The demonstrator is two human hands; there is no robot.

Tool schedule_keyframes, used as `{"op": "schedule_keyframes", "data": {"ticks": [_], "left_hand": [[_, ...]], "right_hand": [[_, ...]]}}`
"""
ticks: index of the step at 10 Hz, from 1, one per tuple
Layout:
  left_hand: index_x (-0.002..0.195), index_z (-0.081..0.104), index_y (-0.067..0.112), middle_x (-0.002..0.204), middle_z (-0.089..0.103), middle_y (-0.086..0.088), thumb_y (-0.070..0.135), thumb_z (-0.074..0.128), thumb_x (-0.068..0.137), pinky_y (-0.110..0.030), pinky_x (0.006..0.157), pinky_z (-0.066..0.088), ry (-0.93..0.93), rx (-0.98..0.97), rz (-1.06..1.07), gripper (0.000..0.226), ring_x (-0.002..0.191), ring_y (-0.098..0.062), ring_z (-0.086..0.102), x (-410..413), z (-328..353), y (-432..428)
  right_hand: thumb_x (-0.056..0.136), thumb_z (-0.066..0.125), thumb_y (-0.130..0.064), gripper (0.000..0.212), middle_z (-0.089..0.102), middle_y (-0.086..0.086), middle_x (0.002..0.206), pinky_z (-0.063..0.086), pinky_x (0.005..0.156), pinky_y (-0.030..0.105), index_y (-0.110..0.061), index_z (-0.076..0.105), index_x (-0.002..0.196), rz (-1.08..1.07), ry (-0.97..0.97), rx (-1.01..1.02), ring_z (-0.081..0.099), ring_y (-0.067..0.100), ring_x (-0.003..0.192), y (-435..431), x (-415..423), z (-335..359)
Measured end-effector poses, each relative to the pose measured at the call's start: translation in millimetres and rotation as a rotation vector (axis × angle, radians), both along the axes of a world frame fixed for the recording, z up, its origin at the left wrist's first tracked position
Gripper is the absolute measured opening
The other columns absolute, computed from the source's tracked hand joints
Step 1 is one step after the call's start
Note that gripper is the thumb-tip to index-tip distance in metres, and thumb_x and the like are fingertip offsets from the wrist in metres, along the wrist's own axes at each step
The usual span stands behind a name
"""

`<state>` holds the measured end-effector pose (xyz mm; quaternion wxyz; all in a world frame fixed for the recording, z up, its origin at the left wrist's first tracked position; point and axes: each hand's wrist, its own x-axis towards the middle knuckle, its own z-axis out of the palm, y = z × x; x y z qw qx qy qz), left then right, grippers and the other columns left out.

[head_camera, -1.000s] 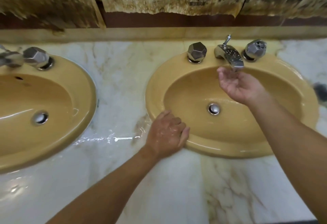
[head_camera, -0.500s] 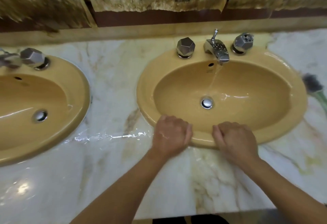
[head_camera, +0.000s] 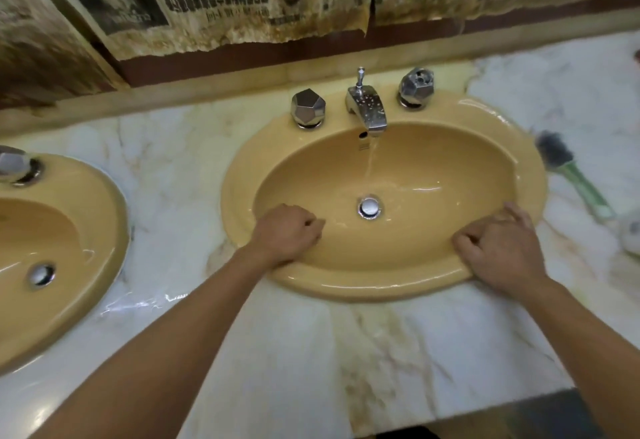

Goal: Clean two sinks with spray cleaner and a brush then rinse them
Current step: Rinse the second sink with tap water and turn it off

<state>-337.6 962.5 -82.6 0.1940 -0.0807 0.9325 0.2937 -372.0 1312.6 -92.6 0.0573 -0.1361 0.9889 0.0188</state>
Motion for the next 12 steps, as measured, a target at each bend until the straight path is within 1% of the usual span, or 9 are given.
{"op": "schedule_keyframes", "data": {"ticks": [1, 2, 4, 7, 8, 9, 10, 11, 12], "left_hand": [[0.102, 0.071, 0.009, 0.11, 0.075, -0.009, 0.033, 0.041, 0.108, -0.032, 0.087, 0.056, -0.301, 1.084, 0.714, 0.04, 0.104, -0.02, 0.071, -47, 10, 57], [0.109, 0.064, -0.001, 0.128, 0.068, -0.014, 0.033, 0.029, 0.111, -0.033, 0.098, 0.054, -0.353, 1.629, 1.189, 0.049, 0.12, -0.027, 0.065, -82, 15, 93], [0.117, 0.065, 0.0, 0.09, 0.076, -0.017, 0.031, 0.033, 0.111, -0.034, 0.082, 0.062, -0.267, 1.771, 1.371, 0.044, 0.082, -0.028, 0.077, -113, 27, 108], [0.107, 0.07, 0.001, 0.092, 0.078, -0.013, 0.034, 0.039, 0.109, -0.029, 0.063, 0.063, -0.287, 1.817, 1.265, 0.046, 0.075, -0.024, 0.077, -99, 41, 115], [0.103, 0.069, -0.003, 0.09, 0.077, -0.015, 0.023, 0.042, 0.108, -0.031, 0.068, 0.063, -0.295, 1.548, 0.915, 0.037, 0.081, -0.026, 0.077, -48, 48, 137], [0.101, 0.076, 0.017, 0.09, 0.077, 0.001, 0.04, 0.042, 0.107, -0.035, 0.077, 0.059, 0.199, 0.615, 0.207, 0.041, 0.085, -0.02, 0.073, 31, 17, 144], [0.117, 0.068, 0.027, 0.107, 0.075, 0.005, 0.049, 0.032, 0.107, -0.036, 0.067, 0.055, 0.444, -0.085, -0.427, 0.044, 0.085, -0.021, 0.07, 74, -11, 120], [0.081, 0.067, 0.022, 0.075, 0.07, -0.003, 0.046, 0.027, 0.106, -0.033, 0.055, 0.042, 0.315, -0.324, -0.314, 0.053, 0.068, -0.03, 0.067, 70, -1, 85], [0.06, 0.055, 0.016, 0.066, 0.065, -0.011, 0.046, 0.028, 0.097, -0.032, 0.056, 0.032, 0.271, -0.383, -0.204, 0.055, 0.068, -0.037, 0.062, 67, -1, 41]], "right_hand": [[0.085, 0.036, -0.042, 0.046, 0.074, -0.011, 0.076, 0.014, 0.12, 0.036, -0.029, 0.075, 0.065, -0.03, 0.039, -0.007, 0.063, 0.014, 0.083, -5, 2, -1], [0.085, 0.034, -0.04, 0.046, 0.072, -0.013, 0.075, 0.012, 0.121, 0.035, -0.029, 0.073, 0.063, -0.041, 0.053, 0.01, 0.06, 0.012, 0.084, -4, 2, 0], [0.087, 0.03, -0.041, 0.05, 0.069, -0.013, 0.071, 0.007, 0.122, 0.035, -0.028, 0.072, 0.063, -0.032, 0.042, 0.03, 0.059, 0.011, 0.084, -4, 4, 3], [0.087, 0.025, -0.043, 0.054, 0.069, -0.012, 0.073, 0.007, 0.123, 0.037, -0.029, 0.074, 0.068, -0.031, 0.046, 0.048, 0.058, 0.012, 0.086, -4, 2, 5], [0.086, 0.025, -0.042, 0.055, 0.069, -0.01, 0.071, 0.006, 0.123, 0.037, -0.027, 0.075, 0.068, -0.06, 0.038, 0.071, 0.059, 0.013, 0.086, -7, 1, 3], [0.086, 0.031, -0.04, 0.052, 0.068, -0.002, 0.067, 0.006, 0.124, 0.041, -0.025, 0.077, 0.069, -0.184, 0.052, 0.067, 0.06, 0.018, 0.089, -21, 3, 3], [0.084, 0.042, -0.032, 0.04, 0.065, 0.006, 0.061, 0.02, 0.12, 0.046, -0.018, 0.075, 0.065, -0.353, 0.146, -0.113, 0.059, 0.026, 0.078, -55, 32, 3], [0.09, 0.049, -0.024, 0.027, 0.062, 0.001, 0.069, 0.037, 0.104, 0.043, -0.018, 0.067, 0.071, -0.146, 0.236, -0.331, 0.055, 0.028, 0.073, -98, 87, -8], [0.1, 0.042, -0.035, 0.032, 0.065, -0.002, 0.086, 0.042, 0.088, 0.04, -0.02, 0.068, 0.09, 0.172, 0.176, -0.349, 0.058, 0.026, 0.082, -100, 100, -12]]}}
